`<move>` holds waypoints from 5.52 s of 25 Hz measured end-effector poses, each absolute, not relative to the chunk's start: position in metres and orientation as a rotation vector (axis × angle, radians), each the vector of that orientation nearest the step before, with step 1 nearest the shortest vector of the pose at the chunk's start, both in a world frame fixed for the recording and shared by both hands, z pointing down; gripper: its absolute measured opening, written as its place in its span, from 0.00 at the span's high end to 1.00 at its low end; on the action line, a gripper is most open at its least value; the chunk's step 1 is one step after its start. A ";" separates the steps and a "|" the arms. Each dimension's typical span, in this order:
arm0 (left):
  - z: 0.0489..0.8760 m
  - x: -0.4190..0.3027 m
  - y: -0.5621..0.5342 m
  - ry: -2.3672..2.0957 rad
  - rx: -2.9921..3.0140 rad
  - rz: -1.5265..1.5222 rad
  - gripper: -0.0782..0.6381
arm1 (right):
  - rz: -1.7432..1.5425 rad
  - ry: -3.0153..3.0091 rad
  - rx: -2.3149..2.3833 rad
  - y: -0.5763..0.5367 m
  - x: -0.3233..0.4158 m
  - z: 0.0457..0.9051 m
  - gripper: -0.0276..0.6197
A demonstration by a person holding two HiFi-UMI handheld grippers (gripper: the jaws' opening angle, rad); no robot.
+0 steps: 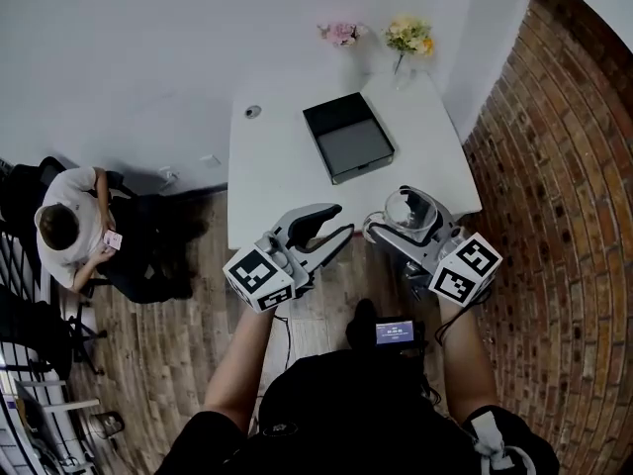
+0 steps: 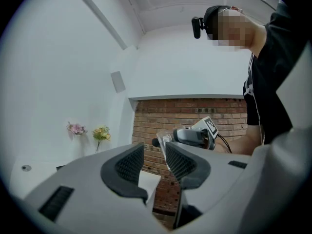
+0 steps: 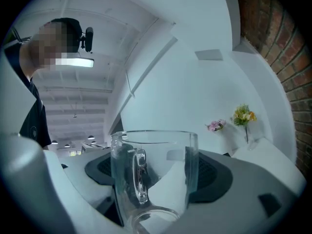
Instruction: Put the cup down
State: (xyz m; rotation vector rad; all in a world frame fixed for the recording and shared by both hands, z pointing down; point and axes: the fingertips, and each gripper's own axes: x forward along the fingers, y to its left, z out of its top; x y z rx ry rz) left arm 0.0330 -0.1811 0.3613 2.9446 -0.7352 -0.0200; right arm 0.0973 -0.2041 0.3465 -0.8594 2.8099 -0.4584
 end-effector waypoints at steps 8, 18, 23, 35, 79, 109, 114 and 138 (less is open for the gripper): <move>0.362 0.049 -0.228 -0.768 2.928 -0.009 0.70 | -0.480 2.820 -0.795 -0.254 0.108 0.349 0.31; 0.368 0.056 -0.253 -0.752 2.901 0.015 0.70 | -0.509 2.806 -0.768 -0.284 0.115 0.354 0.31; 0.370 0.057 -0.256 -0.742 2.906 0.037 0.70 | -0.511 2.800 -0.769 -0.287 0.115 0.355 0.31; 0.369 0.040 -0.277 -0.731 2.930 0.043 0.70 | -0.456 2.823 -0.850 -0.297 0.095 0.350 0.31; 0.400 -0.029 -0.363 -0.905 2.832 -0.081 0.86 | -0.442 2.888 -0.903 -0.468 0.025 0.416 0.31; 0.452 -0.074 -0.403 -1.034 2.731 -0.106 0.88 | -0.590 2.890 -0.963 -0.601 -0.056 0.521 0.31; 0.456 -0.084 -0.408 -1.055 2.727 -0.098 0.88 | -0.572 2.919 -0.992 -0.610 -0.067 0.531 0.31; 0.462 -0.105 -0.408 -1.094 2.711 -0.106 0.88 | -0.128 3.072 -1.197 -0.616 -0.075 0.551 0.31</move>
